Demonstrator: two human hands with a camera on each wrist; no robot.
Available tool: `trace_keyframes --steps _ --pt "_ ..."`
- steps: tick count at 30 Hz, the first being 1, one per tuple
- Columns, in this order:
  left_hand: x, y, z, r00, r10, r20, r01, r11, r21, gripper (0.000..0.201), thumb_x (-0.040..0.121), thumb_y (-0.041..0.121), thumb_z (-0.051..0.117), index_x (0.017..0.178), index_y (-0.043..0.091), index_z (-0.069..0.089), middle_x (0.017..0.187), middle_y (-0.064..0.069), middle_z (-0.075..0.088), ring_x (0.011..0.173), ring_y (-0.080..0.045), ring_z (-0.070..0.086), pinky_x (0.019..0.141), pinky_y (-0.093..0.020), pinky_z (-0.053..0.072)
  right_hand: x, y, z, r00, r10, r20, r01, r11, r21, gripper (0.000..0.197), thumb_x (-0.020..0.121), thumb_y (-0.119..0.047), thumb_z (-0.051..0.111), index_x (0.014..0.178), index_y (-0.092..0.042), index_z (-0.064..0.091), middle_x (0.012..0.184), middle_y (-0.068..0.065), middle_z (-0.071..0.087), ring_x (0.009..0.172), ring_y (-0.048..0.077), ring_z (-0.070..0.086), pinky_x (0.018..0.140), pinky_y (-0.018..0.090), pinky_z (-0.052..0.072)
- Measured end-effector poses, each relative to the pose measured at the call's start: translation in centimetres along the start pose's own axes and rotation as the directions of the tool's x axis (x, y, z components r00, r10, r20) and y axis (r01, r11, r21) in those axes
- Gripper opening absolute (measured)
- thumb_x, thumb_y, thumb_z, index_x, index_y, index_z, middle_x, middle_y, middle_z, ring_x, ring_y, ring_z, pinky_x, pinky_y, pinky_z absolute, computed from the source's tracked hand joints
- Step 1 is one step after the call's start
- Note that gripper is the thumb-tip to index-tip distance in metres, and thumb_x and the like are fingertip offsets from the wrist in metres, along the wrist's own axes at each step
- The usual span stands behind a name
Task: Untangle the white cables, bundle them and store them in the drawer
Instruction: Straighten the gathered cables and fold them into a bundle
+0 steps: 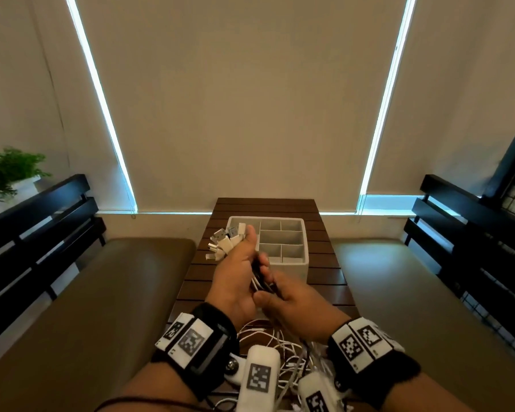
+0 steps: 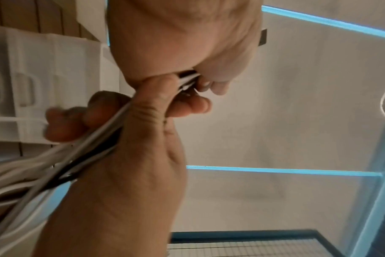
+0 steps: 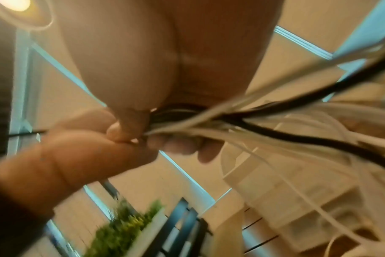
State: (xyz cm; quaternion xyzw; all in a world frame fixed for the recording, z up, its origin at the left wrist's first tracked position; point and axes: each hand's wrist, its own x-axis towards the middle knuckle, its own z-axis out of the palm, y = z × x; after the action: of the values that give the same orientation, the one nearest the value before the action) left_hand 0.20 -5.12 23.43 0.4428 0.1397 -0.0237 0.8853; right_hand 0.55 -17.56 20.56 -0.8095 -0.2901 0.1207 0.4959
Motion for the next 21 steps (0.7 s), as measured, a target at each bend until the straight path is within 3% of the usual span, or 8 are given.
trace_keyframes --steps 2,4,8,12,13,15,18,21 --pt "0.0 0.3 0.0 0.998 0.001 -0.056 -0.002 1.000 -0.016 0.043 0.082 0.055 0.065 0.068 0.015 0.058 0.058 0.000 0.052 0.052 -0.014 0.049 0.052 -0.030 0.045 0.5 0.6 0.1 0.995 -0.090 -0.035 0.074 0.946 -0.316 0.033 0.096 -0.038 0.049 0.124 -0.020 0.050 0.107 0.002 0.065 0.091 0.013 0.060 0.081 0.031 0.050" --pt "0.0 0.4 0.0 0.994 -0.016 -0.109 0.015 1.000 -0.010 0.045 0.083 0.057 0.062 0.064 0.017 0.056 0.053 0.002 0.051 0.053 -0.014 0.049 0.056 -0.030 0.044 0.8 1.0 0.3 0.985 -0.169 -0.044 0.130 0.876 -0.464 0.041 0.096 -0.044 0.044 0.128 -0.018 0.048 0.113 0.002 0.063 0.097 0.016 0.059 0.084 0.030 0.047" --pt "0.4 0.8 -0.3 0.979 -0.093 -0.181 0.071 0.990 -0.122 0.045 0.085 0.057 0.060 0.065 0.018 0.049 0.047 0.002 0.044 0.057 -0.016 0.052 0.059 -0.032 0.047 1.2 1.4 -0.2 0.968 -0.251 0.003 0.209 0.800 -0.563 0.043 0.097 -0.043 0.044 0.132 -0.018 0.047 0.119 0.000 0.062 0.103 0.014 0.057 0.080 0.016 0.034" --pt "0.6 1.0 -0.5 0.973 -0.131 -0.187 0.089 0.972 -0.220 0.043 0.089 0.051 0.058 0.065 0.016 0.047 0.046 0.002 0.042 0.063 -0.021 0.065 0.085 -0.045 0.053 0.7 1.9 -0.8 0.971 -0.232 0.065 0.221 0.748 -0.626 0.042 0.096 -0.043 0.048 0.132 -0.022 0.044 0.113 -0.002 0.064 0.096 0.013 0.058 0.077 0.018 0.038" --pt "0.6 0.9 -0.4 0.971 -0.133 -0.199 0.084 0.967 -0.240 0.043 0.089 0.050 0.058 0.066 0.016 0.047 0.046 0.002 0.042 0.058 -0.020 0.062 0.085 -0.045 0.053 0.6 2.1 -0.7 0.971 -0.230 0.060 0.214 0.733 -0.645 0.043 0.096 -0.041 0.049 0.133 -0.022 0.042 0.111 -0.002 0.064 0.095 0.014 0.060 0.077 0.020 0.041" --pt "0.8 0.8 -0.3 0.964 -0.133 -0.228 0.065 0.956 -0.286 0.042 0.087 0.050 0.061 0.066 0.017 0.047 0.046 0.005 0.038 0.045 -0.011 0.047 0.065 -0.034 0.052 0.4 2.1 -0.2 0.968 -0.251 0.004 0.178 0.677 -0.714 0.042 0.096 -0.039 0.049 0.134 -0.024 0.038 0.107 -0.003 0.067 0.088 0.014 0.062 0.074 0.024 0.048" --pt "0.9 0.8 -0.2 0.971 -0.103 -0.214 0.032 0.950 -0.312 0.044 0.086 0.052 0.062 0.062 0.019 0.044 0.046 0.008 0.033 0.037 -0.006 0.031 0.041 -0.022 0.034 0.1 1.7 0.3 0.961 -0.271 -0.059 0.130 0.627 -0.768 0.031 0.097 -0.041 0.046 0.122 -0.023 0.043 0.098 -0.003 0.068 0.079 0.014 0.063 0.070 0.028 0.051" --pt "1.2 1.1 -0.8 0.993 -0.049 -0.103 0.014 0.948 -0.317 0.051 0.087 0.053 0.061 0.053 0.021 0.039 0.041 0.008 0.028 0.031 -0.006 0.026 0.034 -0.018 0.024 -0.1 0.4 -0.5 0.996 -0.091 0.009 0.086 0.901 -0.424 0.028 0.090 -0.043 0.059 0.114 -0.030 0.053 0.091 -0.007 0.066 0.077 0.007 0.061 0.068 0.021 0.047"
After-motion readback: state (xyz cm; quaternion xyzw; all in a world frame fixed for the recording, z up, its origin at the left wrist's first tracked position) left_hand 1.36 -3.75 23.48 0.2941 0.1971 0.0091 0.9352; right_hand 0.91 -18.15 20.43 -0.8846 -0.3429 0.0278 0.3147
